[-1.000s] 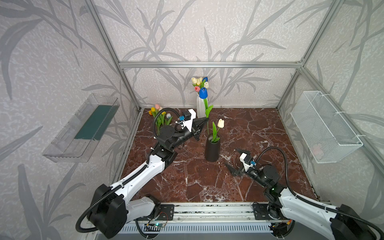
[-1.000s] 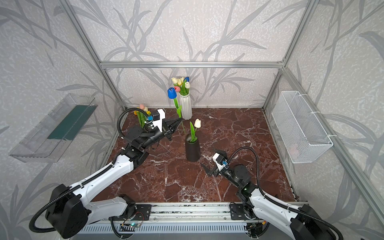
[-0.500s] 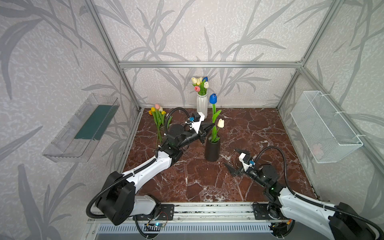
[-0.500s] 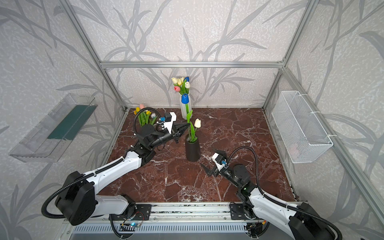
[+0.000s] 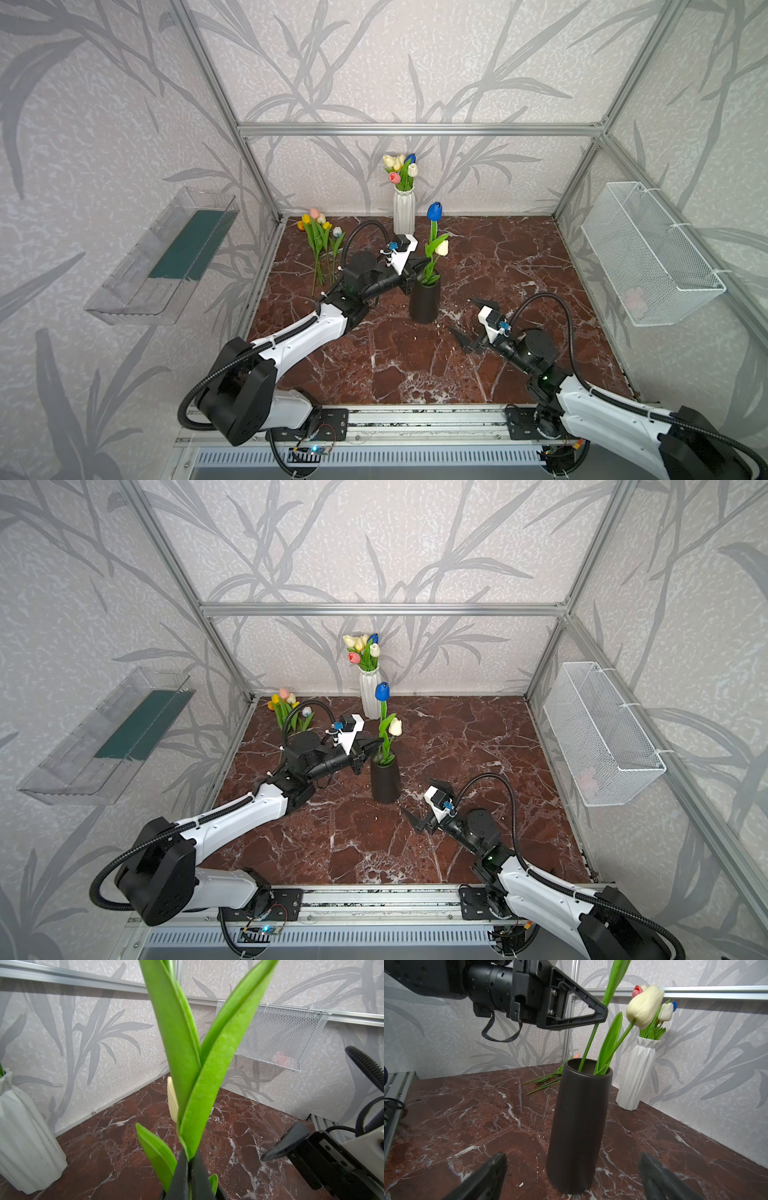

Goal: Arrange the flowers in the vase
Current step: 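Lower the blue tulip into the black cup and open the left gripper, then move the left gripper back toward the remaining tulip pile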

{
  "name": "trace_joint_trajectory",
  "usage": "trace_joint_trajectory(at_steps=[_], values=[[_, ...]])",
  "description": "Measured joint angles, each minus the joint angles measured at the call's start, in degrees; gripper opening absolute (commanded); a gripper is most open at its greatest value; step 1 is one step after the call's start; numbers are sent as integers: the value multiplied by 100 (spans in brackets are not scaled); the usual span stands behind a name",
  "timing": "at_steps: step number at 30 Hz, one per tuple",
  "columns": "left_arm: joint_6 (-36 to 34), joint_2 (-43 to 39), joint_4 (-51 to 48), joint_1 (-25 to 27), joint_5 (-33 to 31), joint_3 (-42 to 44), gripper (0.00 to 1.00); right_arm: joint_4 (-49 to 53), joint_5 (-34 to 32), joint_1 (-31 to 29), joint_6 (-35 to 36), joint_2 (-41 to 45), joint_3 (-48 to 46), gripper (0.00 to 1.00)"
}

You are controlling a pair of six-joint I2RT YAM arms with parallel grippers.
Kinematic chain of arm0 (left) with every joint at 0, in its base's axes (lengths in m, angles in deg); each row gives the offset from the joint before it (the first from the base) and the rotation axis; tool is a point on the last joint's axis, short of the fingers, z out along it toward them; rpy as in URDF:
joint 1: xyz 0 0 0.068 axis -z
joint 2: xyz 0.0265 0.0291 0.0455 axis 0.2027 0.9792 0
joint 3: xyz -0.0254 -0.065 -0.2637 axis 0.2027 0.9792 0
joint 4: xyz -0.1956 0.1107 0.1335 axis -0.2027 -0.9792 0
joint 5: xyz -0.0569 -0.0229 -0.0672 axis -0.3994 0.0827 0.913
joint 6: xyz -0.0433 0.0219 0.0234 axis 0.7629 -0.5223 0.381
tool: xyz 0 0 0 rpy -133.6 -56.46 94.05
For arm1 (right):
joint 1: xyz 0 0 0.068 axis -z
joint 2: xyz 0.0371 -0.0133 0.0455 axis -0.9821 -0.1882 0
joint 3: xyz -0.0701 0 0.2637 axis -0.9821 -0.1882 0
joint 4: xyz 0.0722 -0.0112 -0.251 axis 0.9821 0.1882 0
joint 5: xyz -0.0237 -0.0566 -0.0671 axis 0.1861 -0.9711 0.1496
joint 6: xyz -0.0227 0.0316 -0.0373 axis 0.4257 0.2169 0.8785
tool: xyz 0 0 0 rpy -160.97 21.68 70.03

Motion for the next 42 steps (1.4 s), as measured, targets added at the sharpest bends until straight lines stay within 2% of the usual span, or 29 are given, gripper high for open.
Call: trace_joint_trajectory(at_steps=[1, 5, 8, 21, 30, 33, 37, 42], values=[[-9, 28, -15, 2, -2, 20, 10, 0, 0, 0, 0, 0, 0, 99], [-57, 59, -76, 15, -9, 72, 13, 0, 0, 0, 0, 0, 0, 99], [-133, 57, -105, 22, -61, 94, 25, 0, 2, 0, 0, 0, 0, 99], [-247, -334, -68, 26, -549, 485, 32, 0, 2, 0, 0, -2, 0, 99], [-428, -903, -264, -199, -1429, 492, 35, 0, 52, 0, -2, -4, 0, 99], [-448, -1123, -61, -424, -1711, 551, 35, 20, 55, 0, -2, 35, 0, 99], [-249, -1073, -70, -1097, -2009, 505, 35, 20, 68, 0, -4, 87, 0, 99], [293, -85, -1353, -1996, -2968, -520, 35, 20, 157, 0, -11, 94, 0, 99]])
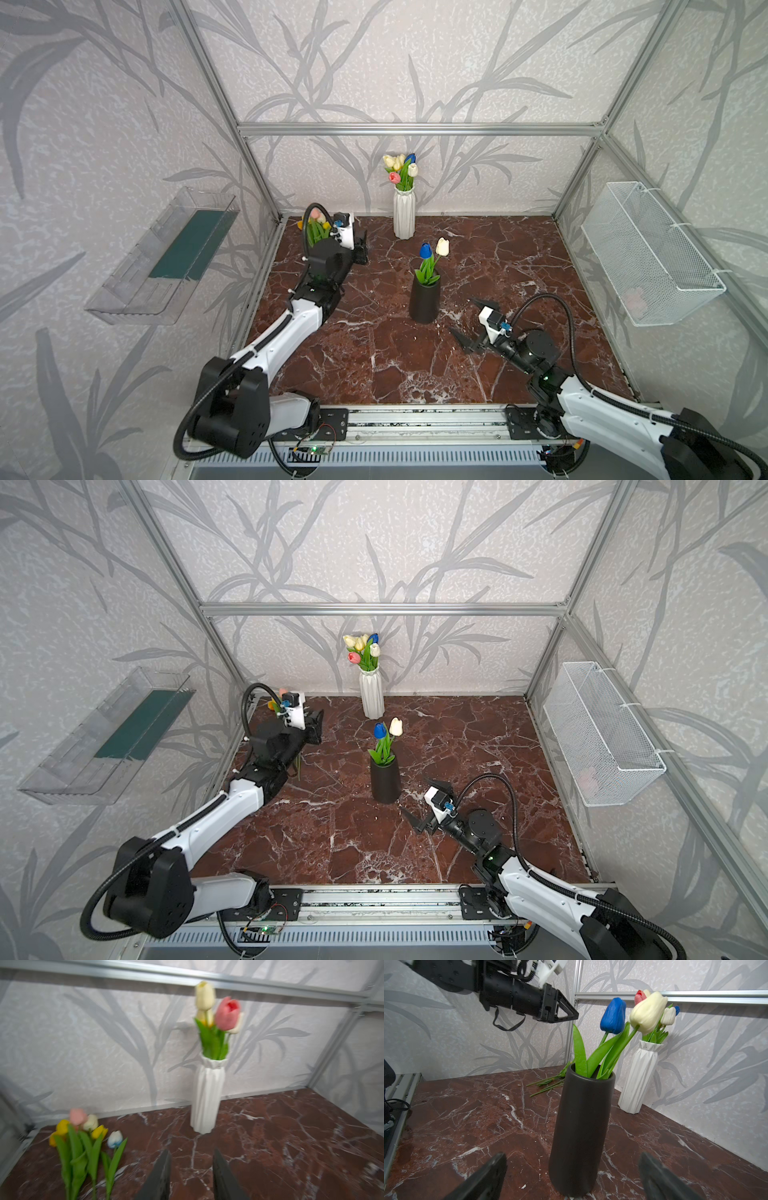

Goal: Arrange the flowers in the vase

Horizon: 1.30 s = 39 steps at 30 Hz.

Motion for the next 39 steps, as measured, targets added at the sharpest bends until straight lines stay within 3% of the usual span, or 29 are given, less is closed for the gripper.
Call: trace_joint_trajectory(at_steps=[5, 13, 17, 19, 21, 31, 34, 39], values=[[332, 1488, -1895, -654, -623, -1613, 39, 4, 142, 0, -22, 24, 2, 99], [446, 3139, -4094, -1335, -909, -3213, 41, 4, 260, 0, -42, 26, 2, 99], [426, 3974, -4955, -1602, -901, -4166, 39, 22, 258, 0, -39, 74, 2, 99], [393, 4256, -5233, -1687, -903, -4435, 32, 42, 256, 0, -37, 90, 2, 99], [315, 4483, -5471, -1759, -907, -4610, 26, 61, 256, 0, -39, 87, 2, 99], [120, 4916, -5930, -1862, -597, -4752, 20, 81, 256, 0, -37, 13, 2, 99], [87, 4918, -5934, -1862, -527, -4752, 10, 81, 256, 0, -39, -15, 2, 99], [52, 4922, -5932, -1862, -498, -4752, 9, 79, 258, 0, -37, -15, 2, 99]])
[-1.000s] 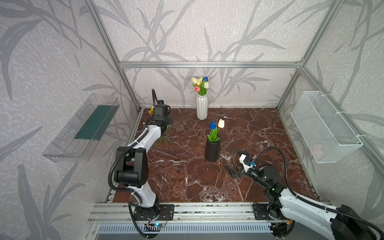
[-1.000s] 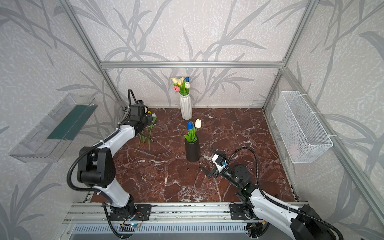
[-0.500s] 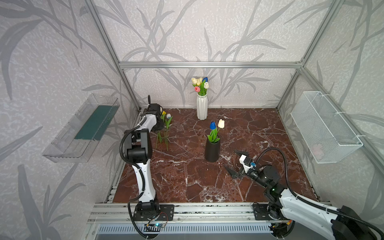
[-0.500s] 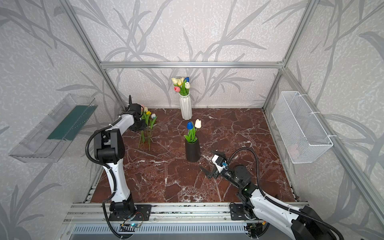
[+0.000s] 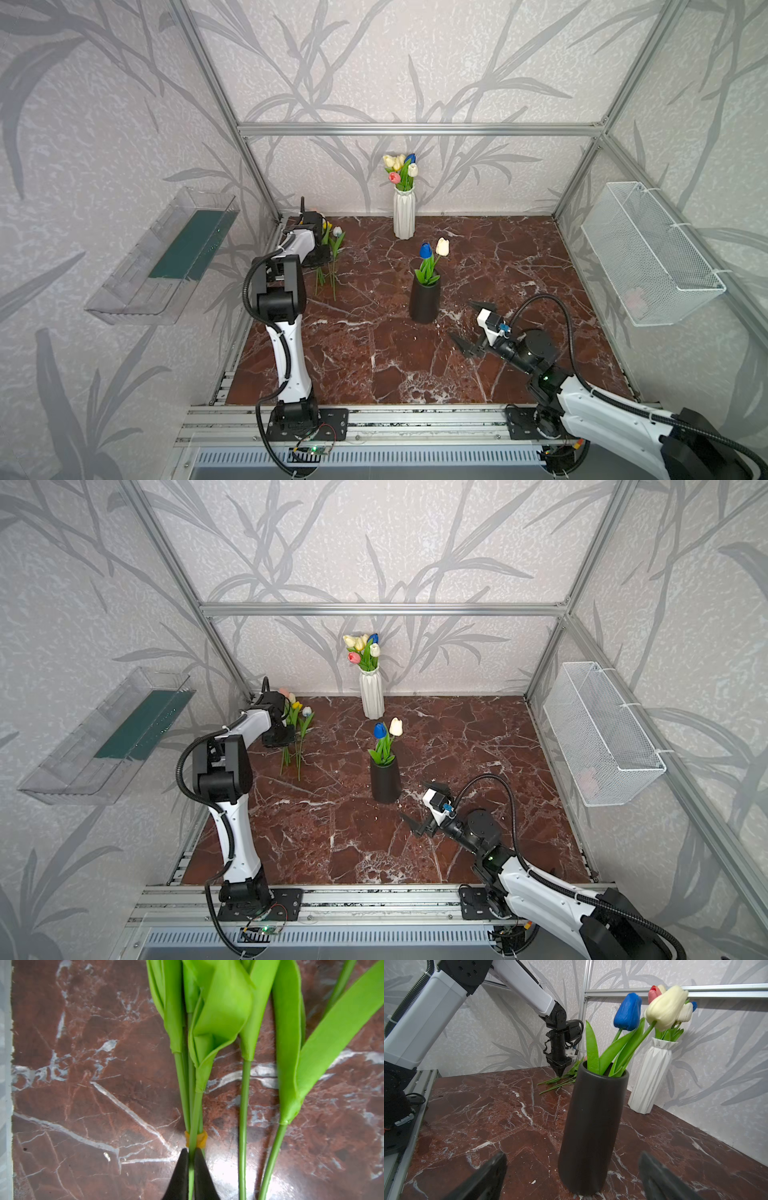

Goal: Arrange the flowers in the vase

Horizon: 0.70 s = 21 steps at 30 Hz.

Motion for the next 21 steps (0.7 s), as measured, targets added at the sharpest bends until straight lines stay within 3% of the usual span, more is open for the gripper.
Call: trace_joint_trajectory(at_steps=[2, 4, 6, 11, 15, 18, 21], values=[[-15, 0, 0, 0, 9, 0, 1, 0, -2, 0, 0, 2, 0, 99], [-66, 0, 0, 0, 15, 0, 2, 0, -2, 0, 0, 2, 0, 99], [-81, 0, 2, 0, 17, 0, 13, 0, -2, 0, 0, 7, 0, 99], [-81, 4, 7, 0, 59, 0, 23, 0, -2, 0, 0, 7, 0, 99], [-103, 103, -22, 0, 85, -61, 17, 0, 0, 0, 0, 9, 0, 99], [-101, 151, -63, 0, 76, -120, 7, 2, 0, 0, 0, 13, 0, 99], [-107, 151, -103, 0, 61, -146, 6, 7, 0, 0, 0, 48, 0, 99]])
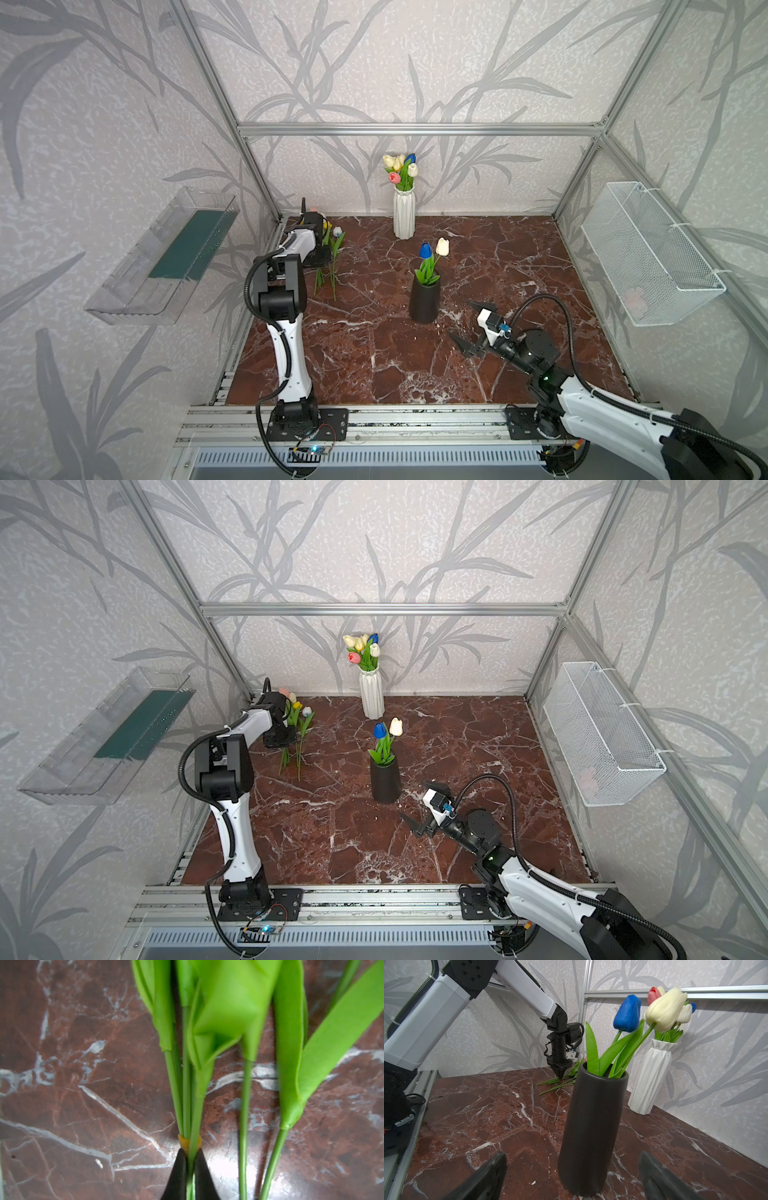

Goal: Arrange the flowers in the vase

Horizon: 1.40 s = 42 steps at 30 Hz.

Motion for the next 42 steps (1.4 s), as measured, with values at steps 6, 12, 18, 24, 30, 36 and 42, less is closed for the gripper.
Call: trace_joint_trajectory(at_steps=[6, 12, 18, 24, 30, 36, 42], values=[[13, 0, -35, 22, 24, -17, 2, 0, 0, 0, 0, 61, 0, 99], [22, -201, -9, 133, 55, 192, 0, 0, -2, 0, 0, 57, 0, 99], [164, -1038, 177, 459, 199, 1097, 0, -4, 0, 0, 0, 0, 0, 99], [398, -2013, 468, 811, 435, 1950, 2, -7, 2, 0, -2, -98, 0, 99], [566, -2302, 813, 1137, 437, 2398, 23, -13, 9, 0, -2, -197, 0, 99], [671, -2315, 1073, 1169, 343, 2590, 35, -13, 42, 0, -2, -249, 28, 99], [603, -2317, 1163, 1139, 293, 2514, 37, -55, 44, 0, -2, -273, 66, 99]])
